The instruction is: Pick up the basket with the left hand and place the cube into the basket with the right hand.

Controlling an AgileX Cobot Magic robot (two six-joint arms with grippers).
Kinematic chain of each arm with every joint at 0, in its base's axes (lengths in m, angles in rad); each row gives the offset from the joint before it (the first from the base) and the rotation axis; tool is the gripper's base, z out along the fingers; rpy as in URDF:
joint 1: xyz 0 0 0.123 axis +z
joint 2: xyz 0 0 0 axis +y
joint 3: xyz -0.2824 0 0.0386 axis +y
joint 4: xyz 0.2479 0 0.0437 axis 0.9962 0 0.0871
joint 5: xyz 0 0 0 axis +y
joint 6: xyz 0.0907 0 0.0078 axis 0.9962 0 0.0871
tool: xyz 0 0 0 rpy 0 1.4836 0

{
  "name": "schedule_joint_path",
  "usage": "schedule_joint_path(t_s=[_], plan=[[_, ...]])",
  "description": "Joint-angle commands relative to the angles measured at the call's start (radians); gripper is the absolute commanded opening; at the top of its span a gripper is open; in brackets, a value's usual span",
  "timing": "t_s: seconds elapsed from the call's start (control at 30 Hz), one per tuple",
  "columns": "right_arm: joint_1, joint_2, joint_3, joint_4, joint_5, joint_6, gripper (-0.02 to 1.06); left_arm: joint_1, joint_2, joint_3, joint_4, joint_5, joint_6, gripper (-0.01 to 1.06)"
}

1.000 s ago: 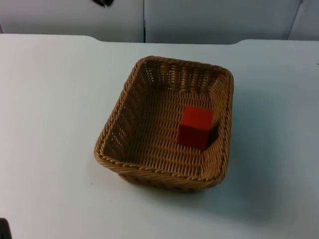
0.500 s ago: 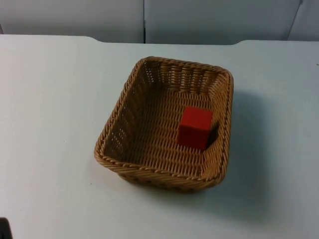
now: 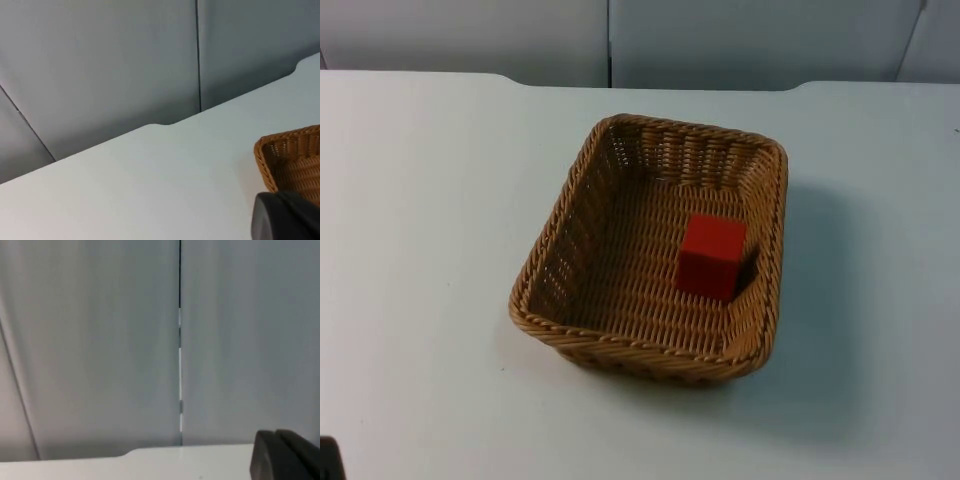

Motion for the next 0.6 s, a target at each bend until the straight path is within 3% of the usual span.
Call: schedule_joint_path(t_s=[0.0, 0.07, 0.1, 0.17, 0.23, 0.27, 0.37, 0.43, 0.47, 0.5, 0.57], plan=[[0.000, -0.108, 0.106, 0.079, 0.001, -0.022, 0.00, -0.001, -0.187, 0.196, -0.051, -0.100, 0.001, 0.00], [0.000, -0.210, 0.172, 0.228, 0.047, -0.136, 0.00, -0.001, -0.378, 0.350, -0.074, -0.117, 0.001, 0.00], [0.000, -0.210, 0.172, 0.228, 0.047, -0.136, 0.00, -0.001, -0.378, 0.350, -0.074, -0.117, 0.001, 0.00], [0.000, -0.295, 0.205, 0.373, 0.126, -0.275, 0.00, -0.001, -0.598, 0.485, -0.086, -0.100, -0.006, 0.00], [0.000, -0.329, 0.212, 0.438, 0.166, -0.325, 0.00, -0.001, -0.735, 0.539, -0.086, -0.075, -0.010, 0.00], [0.000, -0.329, 0.212, 0.438, 0.166, -0.325, 0.00, -0.001, -0.735, 0.539, -0.086, -0.075, -0.010, 0.00], [0.000, -0.382, 0.212, 0.481, 0.280, -0.396, 0.00, -0.001, -0.993, 0.588, -0.061, -0.005, -0.032, 0.00], [0.000, -0.398, 0.212, 0.483, 0.343, -0.400, 0.00, -0.003, -1.001, 0.589, 0.047, 0.086, -0.160, 0.00], [0.000, -0.398, 0.212, 0.483, 0.343, -0.400, 0.00, -0.003, -1.001, 0.589, 0.047, 0.086, -0.160, 0.00], [0.000, -0.406, 0.212, 0.489, 0.358, -0.411, 0.00, -0.003, -1.001, 0.581, 0.071, 0.168, -0.203, 0.00], [0.000, -0.425, 0.220, 0.510, 0.368, -0.443, 0.00, -0.005, -0.993, 0.581, 0.119, 0.237, -0.226, 0.00]])
